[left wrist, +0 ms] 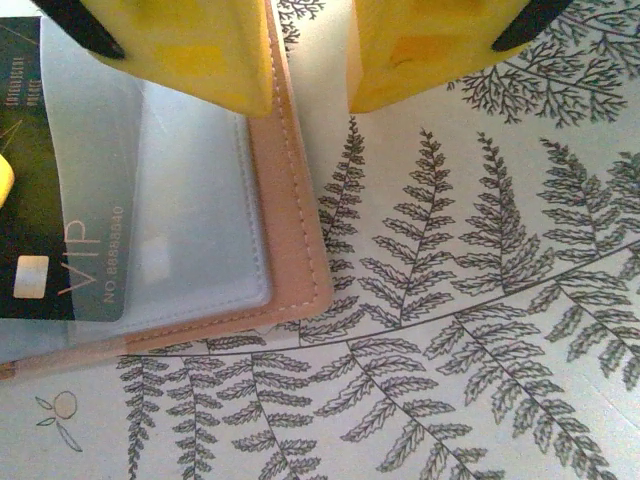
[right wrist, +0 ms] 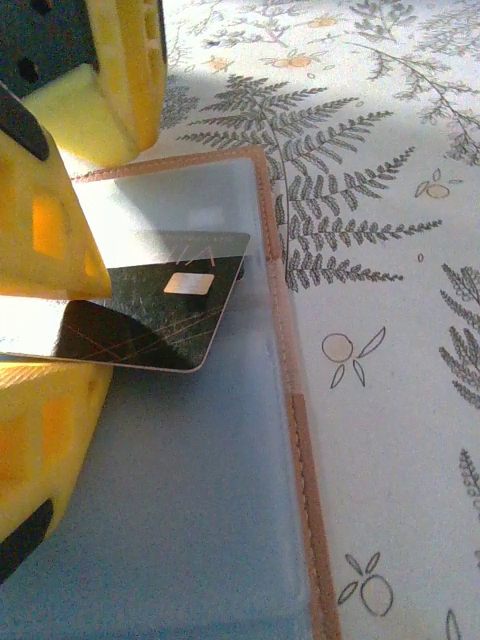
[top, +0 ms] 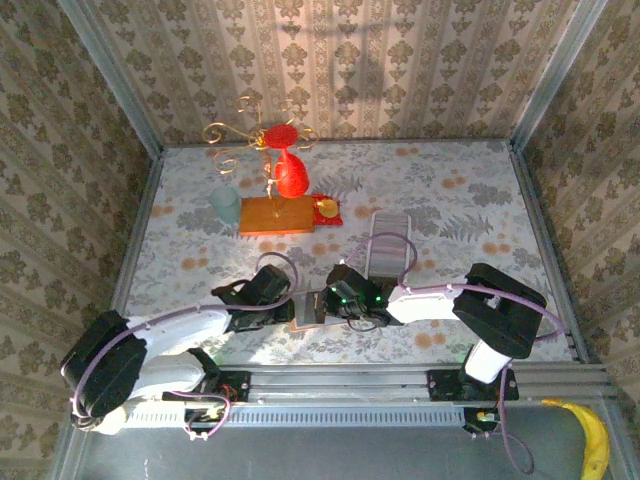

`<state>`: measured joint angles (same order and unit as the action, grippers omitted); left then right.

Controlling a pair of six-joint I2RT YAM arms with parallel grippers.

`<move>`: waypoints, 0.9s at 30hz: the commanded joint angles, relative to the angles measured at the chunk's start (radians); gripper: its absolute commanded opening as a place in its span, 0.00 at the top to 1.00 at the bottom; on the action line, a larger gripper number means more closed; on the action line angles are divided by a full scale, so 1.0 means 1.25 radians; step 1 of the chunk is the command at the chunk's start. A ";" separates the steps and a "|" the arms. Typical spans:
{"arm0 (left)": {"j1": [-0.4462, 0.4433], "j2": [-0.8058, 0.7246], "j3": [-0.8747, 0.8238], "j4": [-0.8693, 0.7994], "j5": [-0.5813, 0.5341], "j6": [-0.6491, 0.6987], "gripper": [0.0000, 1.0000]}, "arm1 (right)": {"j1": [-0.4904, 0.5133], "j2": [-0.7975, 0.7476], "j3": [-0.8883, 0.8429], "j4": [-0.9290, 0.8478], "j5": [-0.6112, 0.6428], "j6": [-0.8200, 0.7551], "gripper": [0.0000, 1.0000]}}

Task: Put the credit cards into the card holder
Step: Insert the credit card into the card slot.

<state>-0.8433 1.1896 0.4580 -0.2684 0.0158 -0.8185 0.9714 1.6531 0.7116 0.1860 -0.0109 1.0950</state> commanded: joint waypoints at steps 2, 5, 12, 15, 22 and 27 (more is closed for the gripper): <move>0.005 0.020 -0.006 0.030 0.014 -0.003 0.76 | 0.001 0.016 0.033 -0.033 -0.019 -0.032 0.82; 0.005 0.041 -0.004 0.043 0.021 -0.002 0.80 | 0.002 0.029 0.051 -0.043 -0.038 -0.047 0.83; 0.007 0.069 -0.004 0.063 0.023 0.002 0.82 | 0.003 0.053 0.090 -0.069 -0.078 -0.090 0.81; 0.007 0.078 -0.003 0.064 0.024 0.004 0.83 | 0.002 0.056 0.103 -0.097 -0.070 -0.102 0.79; 0.007 0.077 -0.007 0.065 0.030 0.007 0.85 | 0.004 0.043 0.112 -0.150 -0.026 -0.103 0.81; 0.006 0.089 -0.010 0.091 0.069 0.010 0.87 | 0.011 0.080 0.137 -0.123 -0.070 -0.098 0.91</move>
<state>-0.8349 1.2510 0.4667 -0.2100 0.0395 -0.8162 0.9726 1.7153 0.8543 0.0483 -0.0856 0.9749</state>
